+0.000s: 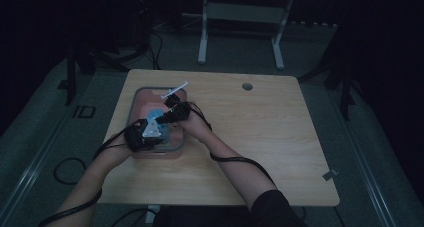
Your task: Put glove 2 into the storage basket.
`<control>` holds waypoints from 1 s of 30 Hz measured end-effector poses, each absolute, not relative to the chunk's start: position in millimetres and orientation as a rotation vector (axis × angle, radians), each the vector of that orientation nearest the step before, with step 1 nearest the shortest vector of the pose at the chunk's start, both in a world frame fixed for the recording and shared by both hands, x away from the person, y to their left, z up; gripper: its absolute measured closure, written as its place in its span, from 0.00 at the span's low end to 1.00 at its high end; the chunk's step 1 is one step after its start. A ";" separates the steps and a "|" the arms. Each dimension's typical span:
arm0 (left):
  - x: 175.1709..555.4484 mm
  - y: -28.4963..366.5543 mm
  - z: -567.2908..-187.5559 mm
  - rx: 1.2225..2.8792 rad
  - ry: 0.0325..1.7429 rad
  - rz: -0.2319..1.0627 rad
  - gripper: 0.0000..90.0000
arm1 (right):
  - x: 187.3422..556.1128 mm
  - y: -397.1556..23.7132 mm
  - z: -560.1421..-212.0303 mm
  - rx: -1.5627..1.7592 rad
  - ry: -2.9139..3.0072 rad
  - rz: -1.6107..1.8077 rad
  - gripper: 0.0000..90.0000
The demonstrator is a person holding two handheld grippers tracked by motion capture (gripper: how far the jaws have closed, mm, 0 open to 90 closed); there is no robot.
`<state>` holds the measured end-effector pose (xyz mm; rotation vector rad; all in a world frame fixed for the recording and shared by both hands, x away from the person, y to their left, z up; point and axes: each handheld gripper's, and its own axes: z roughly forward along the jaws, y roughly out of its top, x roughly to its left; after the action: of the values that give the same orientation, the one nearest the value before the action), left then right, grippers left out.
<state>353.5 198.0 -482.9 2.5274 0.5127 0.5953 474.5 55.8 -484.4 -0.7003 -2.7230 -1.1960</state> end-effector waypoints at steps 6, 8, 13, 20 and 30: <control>356.2 200.0 -486.1 2.523 0.541 0.563 0.83 | 474.7 62.5 -487.0 -0.693 -2.747 -1.160 0.84; 356.7 200.1 -486.0 2.525 0.541 0.557 0.83 | 474.8 63.5 -487.0 -0.695 -2.756 -1.141 0.83; 358.8 200.8 -486.2 2.522 0.574 0.542 0.81 | 476.1 64.6 -486.7 -0.714 -2.744 -1.149 0.75; 361.2 204.8 -481.1 2.457 0.643 0.512 0.52 | 476.9 56.1 -480.8 -0.717 -2.732 -1.200 0.56; 358.5 201.1 -470.7 2.357 0.735 0.542 0.14 | 474.2 31.6 -466.8 -0.683 -2.657 -1.320 0.28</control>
<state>358.5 201.1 -470.7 2.3571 0.7346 0.5420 474.2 31.6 -466.8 -0.6831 -2.6573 -1.3201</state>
